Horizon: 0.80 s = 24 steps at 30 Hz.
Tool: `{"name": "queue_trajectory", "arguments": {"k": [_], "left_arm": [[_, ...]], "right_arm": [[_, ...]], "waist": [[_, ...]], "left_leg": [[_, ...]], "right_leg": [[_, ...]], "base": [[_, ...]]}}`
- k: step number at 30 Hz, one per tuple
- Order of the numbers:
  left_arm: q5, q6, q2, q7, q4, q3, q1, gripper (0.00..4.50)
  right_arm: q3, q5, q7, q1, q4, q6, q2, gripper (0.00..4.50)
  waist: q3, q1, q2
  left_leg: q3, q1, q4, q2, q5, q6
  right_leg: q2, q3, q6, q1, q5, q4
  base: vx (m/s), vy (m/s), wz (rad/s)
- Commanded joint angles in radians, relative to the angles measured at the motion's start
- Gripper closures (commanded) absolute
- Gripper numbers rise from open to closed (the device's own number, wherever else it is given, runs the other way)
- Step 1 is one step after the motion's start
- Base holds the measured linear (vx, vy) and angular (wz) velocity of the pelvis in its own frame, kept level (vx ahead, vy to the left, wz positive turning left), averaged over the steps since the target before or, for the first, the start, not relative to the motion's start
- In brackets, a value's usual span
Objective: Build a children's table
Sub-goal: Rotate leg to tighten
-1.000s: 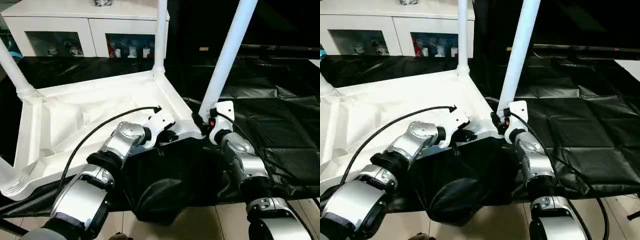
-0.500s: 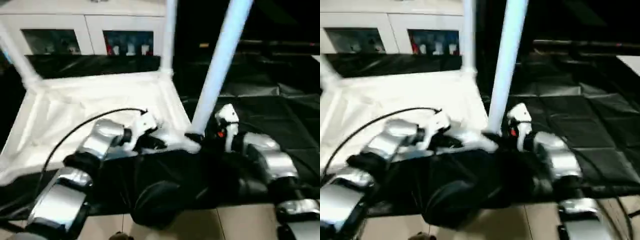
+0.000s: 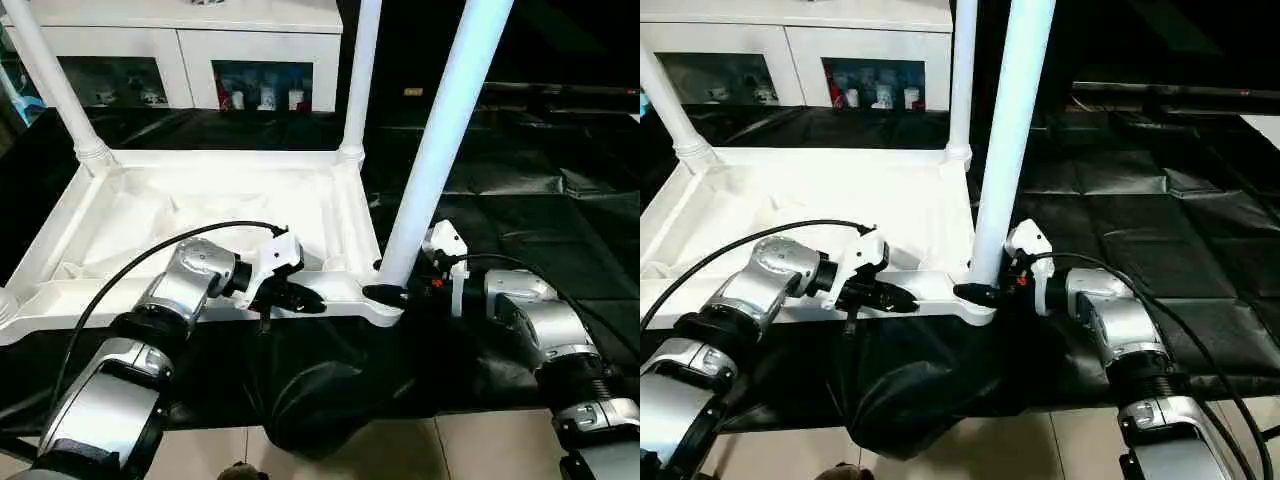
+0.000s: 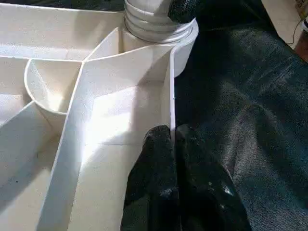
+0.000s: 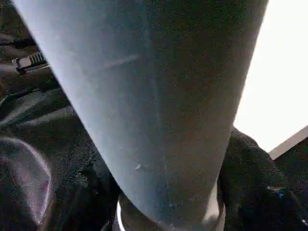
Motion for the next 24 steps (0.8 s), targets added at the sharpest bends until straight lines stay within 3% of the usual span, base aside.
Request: {"name": "queue_trajectory", "arguments": {"k": [1,3,5,6,8,9,11,13,15,20,21,24], "left_arm": [[-0.009,-0.017,-0.032,0.080,-0.005,0.022,-0.015,4.50],[0.005,-0.010,-0.052,0.159,0.020,0.030,-0.031,4.50],[0.018,0.005,-0.074,0.238,0.045,0.036,-0.050,4.50],[0.020,0.014,-0.091,0.281,0.059,0.043,-0.060,4.50],[0.021,0.023,-0.145,0.383,0.091,0.057,-0.087,4.50],[0.021,0.023,-0.145,0.383,0.091,0.057,-0.087,4.50],[0.031,0.031,-0.192,0.470,0.116,0.060,-0.110,4.50],[0.033,0.044,-0.236,0.534,0.134,0.066,-0.129,4.50],[0.037,0.046,-0.266,0.577,0.147,0.067,-0.141,4.50],[0.038,0.027,-0.276,0.540,0.144,0.053,-0.134,4.50],[0.038,0.027,-0.276,0.540,0.144,0.053,-0.134,4.50],[0.030,-0.001,-0.251,0.444,0.123,0.040,-0.111,4.50]], "right_arm": [[0.026,-0.006,-0.005,0.031,-0.011,0.056,0.015,2.12],[0.011,-0.010,-0.065,0.039,-0.008,0.063,0.031,2.12],[-0.014,-0.025,-0.167,0.042,0.014,0.048,0.061,2.12],[-0.035,-0.032,-0.242,0.041,0.035,0.035,0.084,2.12],[-0.099,-0.036,-0.449,0.033,0.088,0.032,0.153,2.12],[-0.099,-0.036,-0.449,0.033,0.088,0.032,0.153,2.12],[-0.155,-0.032,-0.628,0.020,0.125,0.032,0.215,2.12],[-0.188,-0.030,-0.765,0.000,0.156,0.028,0.272,2.12],[-0.189,-0.041,-0.824,-0.018,0.172,0.017,0.318,2.12],[-0.157,-0.047,-0.775,-0.038,0.170,0.000,0.356,2.12],[-0.157,-0.047,-0.775,-0.038,0.170,0.000,0.356,1.56],[-0.139,-0.042,-0.706,-0.039,0.144,0.008,0.334,1.37]], "waist": [[-0.063,0.001,-0.005],[-0.063,0.003,-0.006],[-0.059,0.004,-0.006],[-0.059,0.001,-0.010],[-0.058,-0.006,-0.007],[-0.058,-0.006,-0.007],[-0.058,-0.013,-0.004],[-0.058,-0.017,0.002],[-0.059,-0.021,0.001],[-0.059,-0.020,-0.002],[-0.059,-0.020,-0.001],[-0.059,-0.021,-0.004]], "left_leg": [[-0.016,0.026,-0.064,0.038,-0.234,0.029],[-0.017,0.026,-0.064,0.038,-0.236,0.029],[-0.018,0.033,-0.067,0.037,-0.282,0.003],[-0.019,0.031,-0.067,0.036,-0.284,-0.001],[-0.026,0.033,-0.073,0.035,-0.311,-0.029],[-0.026,0.033,-0.073,0.035,-0.311,-0.029],[-0.026,0.039,-0.074,0.035,-0.348,-0.039],[-0.027,0.035,-0.076,0.034,-0.344,-0.042],[-0.026,0.036,-0.076,0.032,-0.349,-0.043],[-0.024,0.028,-0.075,0.030,-0.317,-0.012],[-0.024,0.029,-0.075,0.030,-0.318,-0.010],[-0.026,0.025,-0.076,0.030,-0.315,-0.001]], "right_leg": [[-0.059,0.041,-0.249,0.042,-0.145,-0.069],[-0.060,0.041,-0.247,0.042,-0.149,-0.069],[-0.064,0.044,-0.228,0.034,-0.240,-0.080],[-0.065,0.044,-0.220,0.035,-0.259,-0.082],[-0.066,0.043,-0.194,0.032,-0.323,-0.087],[-0.066,0.043,-0.194,0.032,-0.323,-0.087],[-0.064,0.045,-0.186,0.024,-0.326,-0.093],[-0.063,0.045,-0.185,0.027,-0.314,-0.092],[-0.061,0.045,-0.183,0.026,-0.301,-0.093],[-0.060,0.044,-0.179,0.034,-0.257,-0.091],[-0.060,0.045,-0.179,0.034,-0.259,-0.092],[-0.062,0.044,-0.174,0.038,-0.270,-0.092]], "base": [[0.000,0.000,0.00],[0.000,0.000,0.00],[0.000,0.000,0.00],[0.000,0.000,0.00],[0.000,0.000,0.00],[0.000,0.000,0.00],[0.000,0.000,0.00],[0.000,0.000,0.00],[0.000,0.000,0.00],[0.000,0.000,0.00],[0.000,0.000,0.00],[0.000,0.000,0.00]]}}
